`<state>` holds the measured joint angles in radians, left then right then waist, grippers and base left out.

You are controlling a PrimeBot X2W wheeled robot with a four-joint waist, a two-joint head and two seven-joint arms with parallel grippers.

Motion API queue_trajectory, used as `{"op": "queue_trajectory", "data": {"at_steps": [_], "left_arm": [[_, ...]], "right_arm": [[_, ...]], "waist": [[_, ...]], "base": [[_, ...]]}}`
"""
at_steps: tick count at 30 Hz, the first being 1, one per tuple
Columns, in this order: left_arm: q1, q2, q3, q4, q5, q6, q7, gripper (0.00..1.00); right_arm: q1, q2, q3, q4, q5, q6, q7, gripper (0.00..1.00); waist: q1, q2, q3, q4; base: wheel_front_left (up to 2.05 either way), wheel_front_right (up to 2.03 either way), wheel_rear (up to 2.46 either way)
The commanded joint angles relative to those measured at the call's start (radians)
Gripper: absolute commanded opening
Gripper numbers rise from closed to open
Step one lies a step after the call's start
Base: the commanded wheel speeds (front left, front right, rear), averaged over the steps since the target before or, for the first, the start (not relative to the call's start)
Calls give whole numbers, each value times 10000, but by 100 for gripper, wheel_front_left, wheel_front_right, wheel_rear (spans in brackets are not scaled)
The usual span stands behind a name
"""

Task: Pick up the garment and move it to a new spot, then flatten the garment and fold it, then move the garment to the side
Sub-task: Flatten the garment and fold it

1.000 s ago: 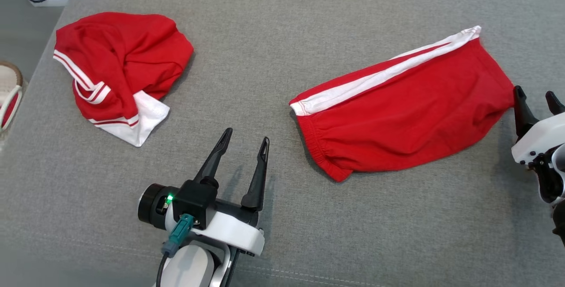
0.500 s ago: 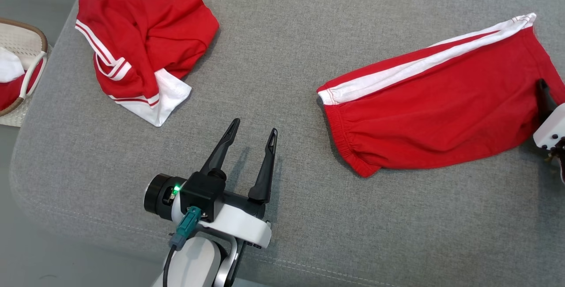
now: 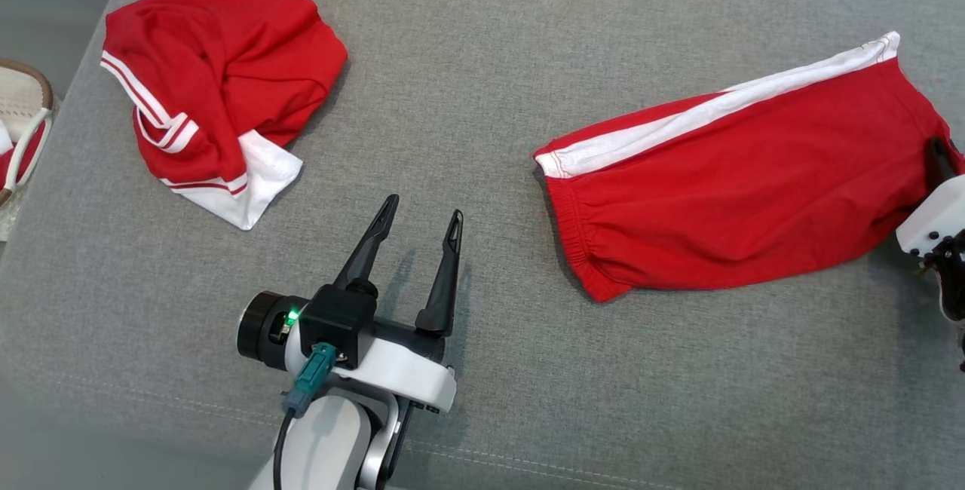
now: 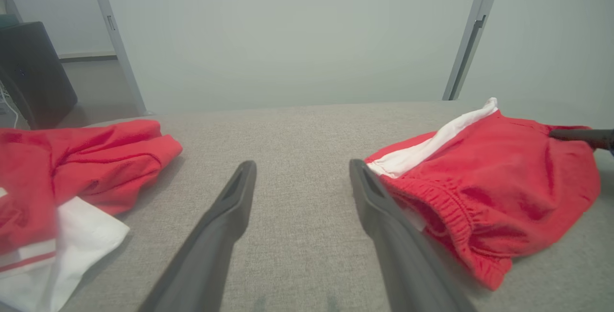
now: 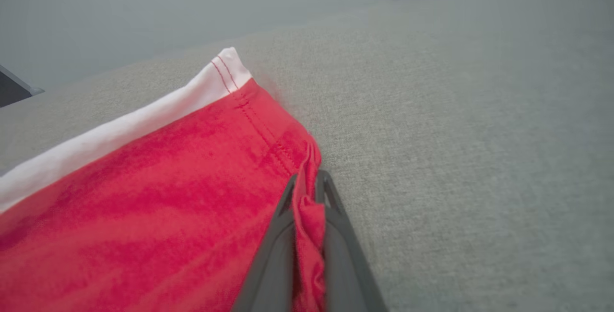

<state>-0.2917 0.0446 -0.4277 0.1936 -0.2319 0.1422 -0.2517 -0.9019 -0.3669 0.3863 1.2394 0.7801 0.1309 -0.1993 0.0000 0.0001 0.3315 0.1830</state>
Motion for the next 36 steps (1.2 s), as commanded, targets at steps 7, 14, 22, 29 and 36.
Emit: {"op": "queue_trajectory", "data": {"at_steps": [7,14,22,29,36], "left_arm": [[103,57,540,-227,43,64,-101,100],[330,57,815,-258,172,-44,-101,100],[575,57,1056,-280,247,-153,-101,100],[565,57,1074,-251,235,-193,-101,100],[576,57,1070,-219,209,-239,-101,100]], "right_arm": [[832,106,-402,143,12,-2,-602,0],[1917,143,-2277,-1116,-1681,-2,-621,0],[3690,1371,-5281,-2828,-4402,-2,-623,0],[4265,2259,-6911,-3636,-6153,-2,-623,0],[4316,2817,-7418,-4630,-7188,-2,-624,0]], "waist": [[0,-1,-397,-476],[0,-1,-737,-974],[0,-1,-928,-1477],[0,-1,-1011,-1604],[0,-1,-1149,-1549]], "base": [[0,0,0],[0,0,0],[0,0,0],[0,0,0],[0,0,0]]}}
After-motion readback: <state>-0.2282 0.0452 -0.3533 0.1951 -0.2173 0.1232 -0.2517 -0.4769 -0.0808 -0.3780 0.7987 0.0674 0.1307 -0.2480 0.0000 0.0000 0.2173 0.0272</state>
